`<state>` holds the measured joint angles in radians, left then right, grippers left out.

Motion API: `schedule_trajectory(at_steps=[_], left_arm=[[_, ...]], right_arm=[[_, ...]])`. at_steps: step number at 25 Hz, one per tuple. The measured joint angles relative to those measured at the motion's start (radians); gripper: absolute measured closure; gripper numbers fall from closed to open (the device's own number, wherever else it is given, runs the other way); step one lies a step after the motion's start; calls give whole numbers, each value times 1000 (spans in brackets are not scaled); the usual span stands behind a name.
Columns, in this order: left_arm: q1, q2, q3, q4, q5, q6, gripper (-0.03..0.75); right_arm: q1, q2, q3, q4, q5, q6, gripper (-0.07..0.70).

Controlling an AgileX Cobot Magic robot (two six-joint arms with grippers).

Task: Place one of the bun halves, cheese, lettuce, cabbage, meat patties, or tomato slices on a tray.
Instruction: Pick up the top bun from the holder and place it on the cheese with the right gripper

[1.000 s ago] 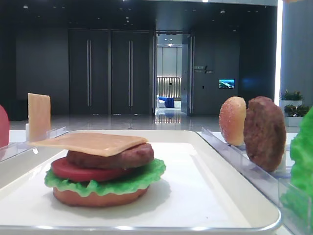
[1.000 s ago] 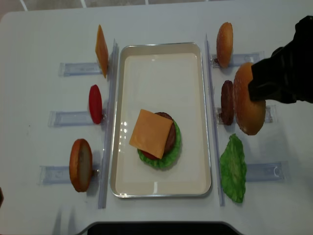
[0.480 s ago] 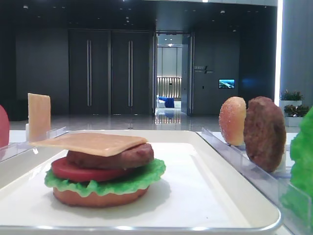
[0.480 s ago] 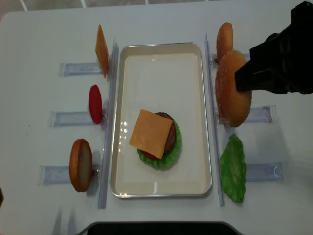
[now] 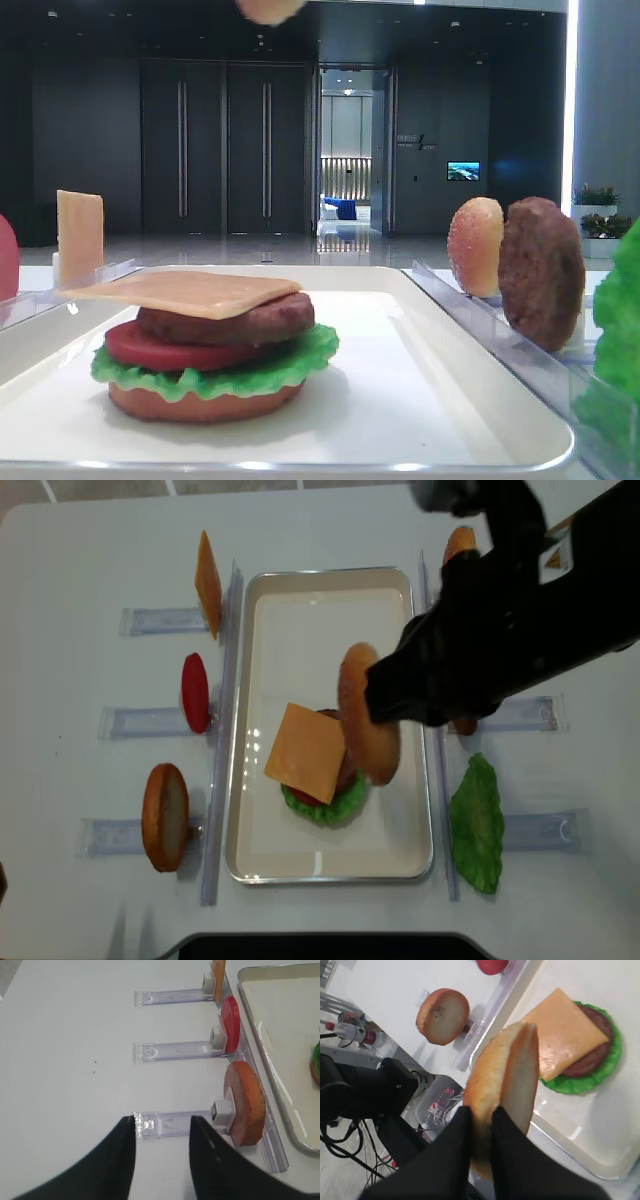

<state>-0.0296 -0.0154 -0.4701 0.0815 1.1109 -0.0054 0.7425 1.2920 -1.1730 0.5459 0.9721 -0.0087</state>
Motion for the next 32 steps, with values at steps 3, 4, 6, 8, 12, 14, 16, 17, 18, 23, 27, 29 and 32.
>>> schedule_trajectory(at_steps=[3,4,6,8,12,14,16,17,18,23,27,29,32], left_arm=[[0,0,0,0,0,0,433],[0,0,0,0,0,0,433],[0,0,0,0,0,0,433],[0,0,0,0,0,0,433],[0,0,0,0,0,0,433],[0,0,0,0,0,0,433],[0,0,0,0,0,0,433],[0,0,0,0,0,0,433],[0,0,0,0,0,0,433],[0,0,0,0,0,0,433],[0,0,0,0,0,0,433],[0,0,0,0,0,0,433],[0,0,0,0,0,0,433]], right_arm=[[84,57,0,9,-70,9,555],[104,79,0,13,-91,9,555],[136,121,0,22,-131,9,555],[149,163,0,55,-179,-16,555],[153,223,1,187,-261,-127,555],[153,246,1,250,-295,-185,555],[153,264,1,291,-321,-228,555],[153,272,1,303,-333,-244,555],[152,280,1,313,-344,-255,555],[109,303,7,321,-364,-305,555],[48,305,32,325,-379,-340,555],[26,305,60,351,-400,-361,555],[22,302,112,469,-446,-446,555]])
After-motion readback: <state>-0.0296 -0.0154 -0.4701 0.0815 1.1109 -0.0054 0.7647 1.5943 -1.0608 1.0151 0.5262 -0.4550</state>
